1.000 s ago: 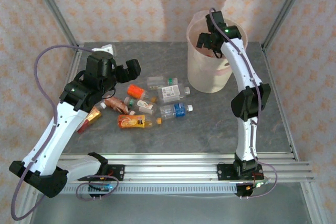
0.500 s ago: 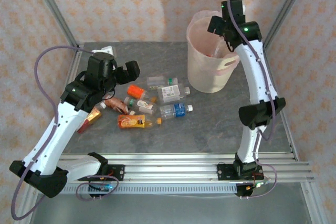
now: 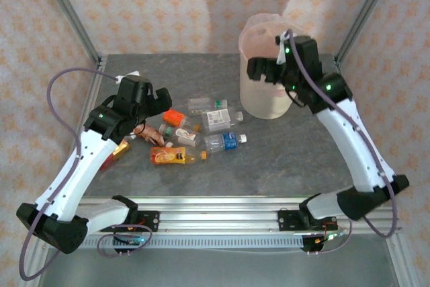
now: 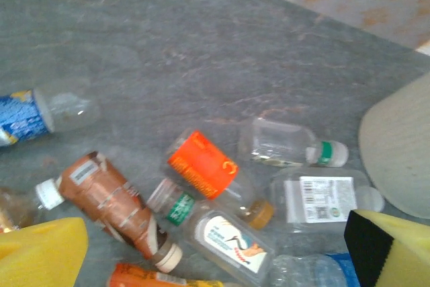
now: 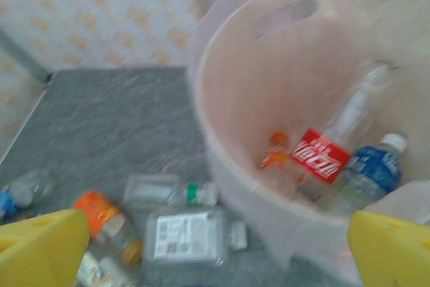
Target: Put the plastic bottles in the bin
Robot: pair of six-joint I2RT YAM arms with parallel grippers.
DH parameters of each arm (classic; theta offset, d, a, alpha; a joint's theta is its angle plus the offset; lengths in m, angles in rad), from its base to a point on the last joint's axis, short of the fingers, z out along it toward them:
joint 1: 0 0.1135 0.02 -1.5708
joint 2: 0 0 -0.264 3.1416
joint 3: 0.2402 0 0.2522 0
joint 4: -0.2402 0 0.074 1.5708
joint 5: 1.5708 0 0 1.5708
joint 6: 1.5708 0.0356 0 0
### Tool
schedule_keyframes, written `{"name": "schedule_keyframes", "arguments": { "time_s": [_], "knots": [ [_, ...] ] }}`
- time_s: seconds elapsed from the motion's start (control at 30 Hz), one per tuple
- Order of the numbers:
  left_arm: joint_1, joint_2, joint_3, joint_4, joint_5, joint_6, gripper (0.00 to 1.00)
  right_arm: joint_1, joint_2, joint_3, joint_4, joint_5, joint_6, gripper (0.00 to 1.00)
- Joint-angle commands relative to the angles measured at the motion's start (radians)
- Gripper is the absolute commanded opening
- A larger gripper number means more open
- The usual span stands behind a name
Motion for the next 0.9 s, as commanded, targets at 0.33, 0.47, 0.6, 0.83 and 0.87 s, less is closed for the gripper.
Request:
{"name": "schedule_keyframes", "arguments": {
  "time_s": [0.33, 0.47, 0.6, 0.83, 0.87],
  "knots": [
    [0.239, -0.105, -0.176, -0.001, 0.069, -0.167, 1.0, 0.467, 0.035, -0.288, 0.091, 0.116, -0.051, 0.99],
    [0.299, -0.099, -0.193, -0.007, 0.083, -0.178, 1.0, 0.573, 0.176, -0.24, 0.056, 0.149, -0.096, 0.99],
    [0.373, -0.077, -0.197, -0.02, 0.124, -0.189, 1.0, 0.631, 0.312, -0.165, 0.035, 0.121, -0.122, 0.99],
    [0.501, -0.074, -0.205, -0.025, 0.201, -0.184, 1.0, 0.678, 0.521, -0.046, 0.026, 0.049, -0.192, 0.95],
    [0.511, -0.076, -0.206, -0.026, 0.206, -0.184, 1.0, 0.68, 0.546, -0.031, 0.023, 0.043, -0.203, 0.95]
  ]
}}
